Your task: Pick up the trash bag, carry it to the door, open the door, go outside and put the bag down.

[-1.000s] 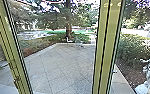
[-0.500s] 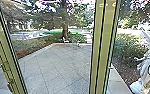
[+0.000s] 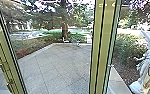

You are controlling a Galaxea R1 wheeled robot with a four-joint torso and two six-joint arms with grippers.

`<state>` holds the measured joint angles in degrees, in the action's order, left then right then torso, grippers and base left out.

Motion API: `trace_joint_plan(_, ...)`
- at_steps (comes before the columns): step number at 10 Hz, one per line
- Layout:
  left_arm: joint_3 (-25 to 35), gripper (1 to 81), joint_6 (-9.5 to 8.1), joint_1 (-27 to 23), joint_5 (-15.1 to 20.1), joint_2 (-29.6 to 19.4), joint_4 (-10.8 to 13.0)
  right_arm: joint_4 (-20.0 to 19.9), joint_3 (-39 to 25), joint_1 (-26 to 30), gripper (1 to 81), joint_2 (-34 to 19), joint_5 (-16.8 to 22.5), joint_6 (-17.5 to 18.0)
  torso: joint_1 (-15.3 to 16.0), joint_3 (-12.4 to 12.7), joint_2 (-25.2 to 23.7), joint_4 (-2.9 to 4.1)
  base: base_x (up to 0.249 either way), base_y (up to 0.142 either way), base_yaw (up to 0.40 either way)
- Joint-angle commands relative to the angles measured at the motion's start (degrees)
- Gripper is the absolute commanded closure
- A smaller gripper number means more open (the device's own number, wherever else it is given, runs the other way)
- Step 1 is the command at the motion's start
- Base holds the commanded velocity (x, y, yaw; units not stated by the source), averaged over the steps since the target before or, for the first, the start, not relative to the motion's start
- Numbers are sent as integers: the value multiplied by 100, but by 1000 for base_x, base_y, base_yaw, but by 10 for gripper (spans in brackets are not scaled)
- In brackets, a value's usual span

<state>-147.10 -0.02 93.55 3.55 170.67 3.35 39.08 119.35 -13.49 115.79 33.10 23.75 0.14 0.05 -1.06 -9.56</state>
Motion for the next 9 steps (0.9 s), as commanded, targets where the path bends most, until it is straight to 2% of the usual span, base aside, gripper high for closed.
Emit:
trace_joint_plan(1,50,811,20,-192,348,20,-63,661,456,1036,10,17,4,-63,0,0,0,0,0,0,0)
trace_joint_plan(3,50,811,20,-184,348,29,-89,1030,571,1265,10,-8,39,-98,0,0,2,0,0,0,0)
trace_joint_plan(7,50,811,20,-183,348,12,-142,1804,808,1318,10,-26,136,-116,0,0,2,0,0,0,0)
trace_joint_plan(9,50,811,20,-174,357,3,-177,1884,861,1257,10,-53,198,-221,0,0,2,0,0,0,0)
